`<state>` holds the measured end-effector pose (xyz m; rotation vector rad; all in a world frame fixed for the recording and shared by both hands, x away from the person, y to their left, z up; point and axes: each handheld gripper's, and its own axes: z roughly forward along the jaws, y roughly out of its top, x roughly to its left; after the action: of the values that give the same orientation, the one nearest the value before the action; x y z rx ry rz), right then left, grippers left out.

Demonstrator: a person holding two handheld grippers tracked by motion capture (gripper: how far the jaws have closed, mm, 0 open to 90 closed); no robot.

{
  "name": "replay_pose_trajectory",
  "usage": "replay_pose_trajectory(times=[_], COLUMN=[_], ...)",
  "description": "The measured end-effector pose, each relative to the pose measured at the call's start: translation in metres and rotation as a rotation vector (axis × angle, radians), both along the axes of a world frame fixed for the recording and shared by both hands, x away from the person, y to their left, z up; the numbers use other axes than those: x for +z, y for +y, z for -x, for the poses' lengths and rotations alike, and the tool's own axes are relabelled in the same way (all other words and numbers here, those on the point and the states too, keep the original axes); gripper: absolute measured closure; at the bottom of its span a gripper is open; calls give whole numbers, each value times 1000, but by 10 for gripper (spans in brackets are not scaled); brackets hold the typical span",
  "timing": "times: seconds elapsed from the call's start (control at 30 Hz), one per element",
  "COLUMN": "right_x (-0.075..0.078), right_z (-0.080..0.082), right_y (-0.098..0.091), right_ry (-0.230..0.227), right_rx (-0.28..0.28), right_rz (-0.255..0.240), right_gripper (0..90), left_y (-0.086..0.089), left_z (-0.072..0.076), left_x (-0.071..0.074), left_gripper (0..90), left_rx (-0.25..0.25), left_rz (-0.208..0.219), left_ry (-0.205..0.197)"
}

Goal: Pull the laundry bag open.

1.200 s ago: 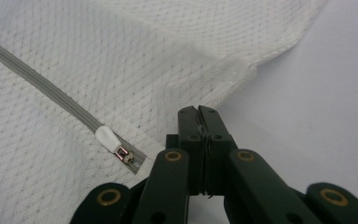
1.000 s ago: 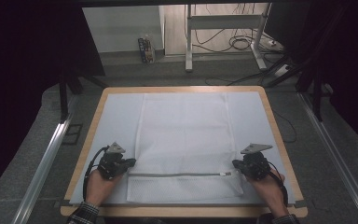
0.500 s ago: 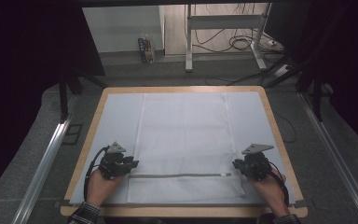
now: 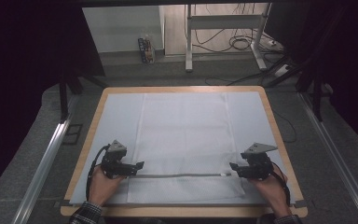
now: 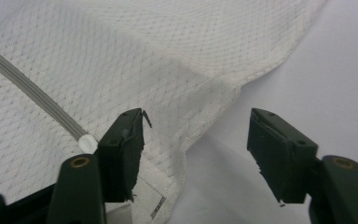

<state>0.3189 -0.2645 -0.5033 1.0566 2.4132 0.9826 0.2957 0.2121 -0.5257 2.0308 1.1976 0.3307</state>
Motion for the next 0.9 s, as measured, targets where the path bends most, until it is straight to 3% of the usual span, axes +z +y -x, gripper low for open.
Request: replay_pose_trajectory(times=[0.23, 0.63, 0.9], right_x=[1, 6, 7], right_z=[2, 7, 20], right_y=[1, -3, -7], right_ry=[1, 16, 45], right_rx=[22, 16, 23], right_rz=[-13, -24, -15], right_gripper=[319, 337, 400], left_y=[-7, -22, -25], left_z=[4, 15, 22], left_x=[5, 11, 7], left_gripper=[77, 76, 88], left_rx=[-35, -73, -73], left_rz=[-4, -57, -104], left_ry=[-33, -67, -61])
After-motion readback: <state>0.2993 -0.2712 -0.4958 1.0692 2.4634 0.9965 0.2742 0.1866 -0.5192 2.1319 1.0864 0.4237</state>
